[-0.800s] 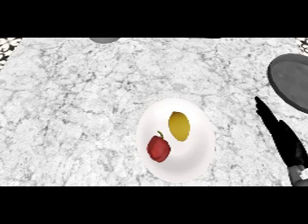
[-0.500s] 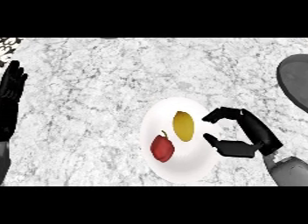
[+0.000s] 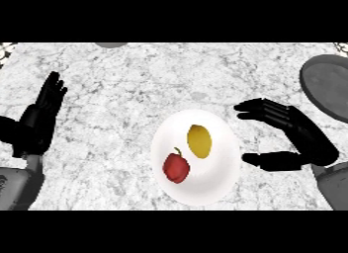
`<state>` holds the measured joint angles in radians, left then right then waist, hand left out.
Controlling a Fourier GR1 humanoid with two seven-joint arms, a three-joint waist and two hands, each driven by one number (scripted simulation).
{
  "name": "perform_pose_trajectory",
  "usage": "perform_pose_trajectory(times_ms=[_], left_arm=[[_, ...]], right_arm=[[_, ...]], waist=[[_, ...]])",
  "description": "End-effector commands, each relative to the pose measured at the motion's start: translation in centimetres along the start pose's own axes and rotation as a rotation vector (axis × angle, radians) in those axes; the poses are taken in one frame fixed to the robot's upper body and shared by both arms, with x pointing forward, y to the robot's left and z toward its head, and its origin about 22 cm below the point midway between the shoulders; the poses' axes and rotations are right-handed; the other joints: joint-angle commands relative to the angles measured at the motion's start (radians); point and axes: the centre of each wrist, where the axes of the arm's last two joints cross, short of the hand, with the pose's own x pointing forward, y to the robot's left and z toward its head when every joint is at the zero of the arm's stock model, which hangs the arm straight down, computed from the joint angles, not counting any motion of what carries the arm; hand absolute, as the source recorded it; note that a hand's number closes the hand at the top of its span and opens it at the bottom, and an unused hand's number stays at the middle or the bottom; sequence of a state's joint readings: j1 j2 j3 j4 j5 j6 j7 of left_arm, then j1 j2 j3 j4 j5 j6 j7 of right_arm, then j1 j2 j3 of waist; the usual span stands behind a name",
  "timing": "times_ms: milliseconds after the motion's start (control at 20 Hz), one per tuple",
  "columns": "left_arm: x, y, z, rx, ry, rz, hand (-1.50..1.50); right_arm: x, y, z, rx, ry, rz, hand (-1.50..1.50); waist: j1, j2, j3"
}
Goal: Pick the lemon from the plate and place it in the pan
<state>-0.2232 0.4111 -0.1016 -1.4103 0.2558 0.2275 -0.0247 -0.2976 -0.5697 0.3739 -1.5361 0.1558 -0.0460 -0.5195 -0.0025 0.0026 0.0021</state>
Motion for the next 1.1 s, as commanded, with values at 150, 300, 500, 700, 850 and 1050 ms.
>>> perform_pose_trajectory(times_ms=[150,300,500,700,850,1050], left_arm=[[-1.2,-2.0,0.5,0.017,0.034,-0.002,0.0],[0.4,-1.7,0.6,0.018,0.03,0.009,0.0],[-0.5,-1.4,1.0,0.004,0.029,0.002,0.0],[1.4,-1.8,-1.2,-0.007,0.015,0.017,0.0],[0.9,-1.5,0.1,-0.026,0.01,0.02,0.0],[-1.2,-1.8,0.2,-0.024,0.009,0.022,0.0]], right_arm=[[4.3,-7.1,0.0,0.15,-0.047,0.24,-1.5],[6.7,-7.9,-0.2,0.255,0.006,0.389,-1.5],[11.9,-8.5,-3.2,0.283,0.073,0.429,-1.5],[14.5,-7.1,-5.8,0.26,0.023,0.485,-1.5],[15.3,-5.7,-6.4,0.285,0.046,0.515,-1.5],[15.6,-2.5,-9.7,0.347,0.035,0.46,-1.5]], waist=[[-0.017,-0.008,-0.004],[-0.016,-0.014,-0.004],[-0.005,-0.008,-0.004],[0.005,-0.004,-0.003],[0.008,-0.004,-0.003],[0.012,-0.001,-0.003]])
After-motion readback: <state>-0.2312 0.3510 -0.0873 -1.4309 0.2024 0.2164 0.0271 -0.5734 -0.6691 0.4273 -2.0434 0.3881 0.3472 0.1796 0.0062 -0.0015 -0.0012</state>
